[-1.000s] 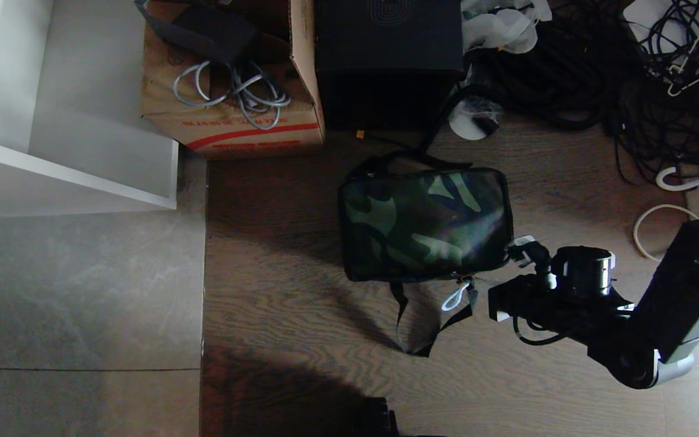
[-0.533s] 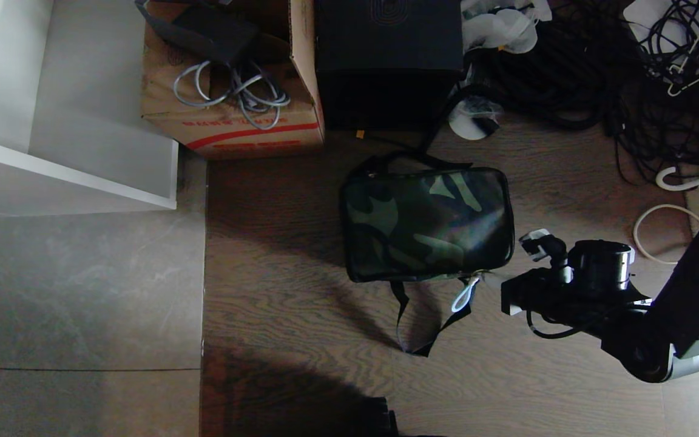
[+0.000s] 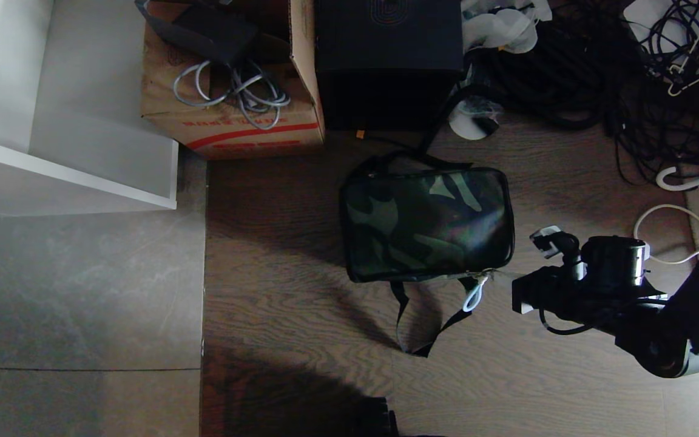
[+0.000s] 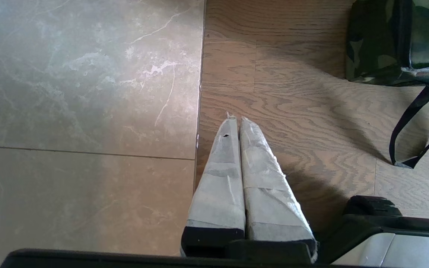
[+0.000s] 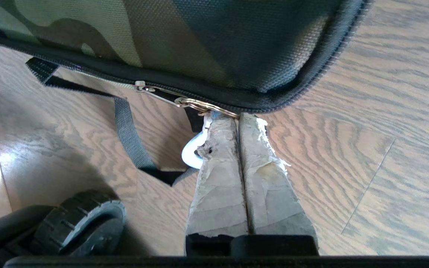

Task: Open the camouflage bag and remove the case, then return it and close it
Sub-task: Open the top of the storage box

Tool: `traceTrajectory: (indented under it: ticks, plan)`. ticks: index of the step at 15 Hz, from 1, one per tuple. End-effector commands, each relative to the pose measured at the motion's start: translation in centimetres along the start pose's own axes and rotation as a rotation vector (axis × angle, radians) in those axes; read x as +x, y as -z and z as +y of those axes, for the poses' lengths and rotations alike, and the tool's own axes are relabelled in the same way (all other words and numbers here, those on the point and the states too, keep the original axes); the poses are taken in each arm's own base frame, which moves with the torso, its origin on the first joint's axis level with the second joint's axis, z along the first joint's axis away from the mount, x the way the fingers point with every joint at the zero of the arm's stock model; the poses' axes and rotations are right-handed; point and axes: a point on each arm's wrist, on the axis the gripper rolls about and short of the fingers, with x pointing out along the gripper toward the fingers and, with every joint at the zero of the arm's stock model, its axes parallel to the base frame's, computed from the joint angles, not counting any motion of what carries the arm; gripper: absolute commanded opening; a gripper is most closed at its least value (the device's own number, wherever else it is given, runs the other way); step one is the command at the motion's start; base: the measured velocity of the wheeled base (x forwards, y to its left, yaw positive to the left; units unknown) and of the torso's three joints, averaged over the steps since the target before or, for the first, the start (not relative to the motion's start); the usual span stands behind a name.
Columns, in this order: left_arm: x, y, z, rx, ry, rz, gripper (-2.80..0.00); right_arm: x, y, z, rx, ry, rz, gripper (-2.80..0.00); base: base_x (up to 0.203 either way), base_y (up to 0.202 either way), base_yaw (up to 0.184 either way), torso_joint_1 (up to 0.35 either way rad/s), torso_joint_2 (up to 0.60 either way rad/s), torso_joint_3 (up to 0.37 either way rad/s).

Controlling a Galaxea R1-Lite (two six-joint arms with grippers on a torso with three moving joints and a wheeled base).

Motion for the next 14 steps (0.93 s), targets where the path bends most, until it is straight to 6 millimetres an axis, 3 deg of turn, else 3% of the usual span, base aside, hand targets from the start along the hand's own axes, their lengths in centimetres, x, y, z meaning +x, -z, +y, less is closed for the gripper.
traceTrajectory:
  ticks: [1, 14]
  plan:
    - [0.1, 0.2, 0.0, 0.0, -0.001, 0.008, -2.8, -0.6, -0.4, -0.6, -0.007, 0.011, -0.009, -2.8, 0.0, 0.0, 0.0, 0.0, 0.0, 0.0]
    - [0.1, 0.3, 0.0, 0.0, -0.001, 0.01, -2.8, -2.7, -0.4, -3.7, -0.013, 0.092, 0.018, -2.8, 0.0, 0.0, 0.0, 0.0, 0.0, 0.0]
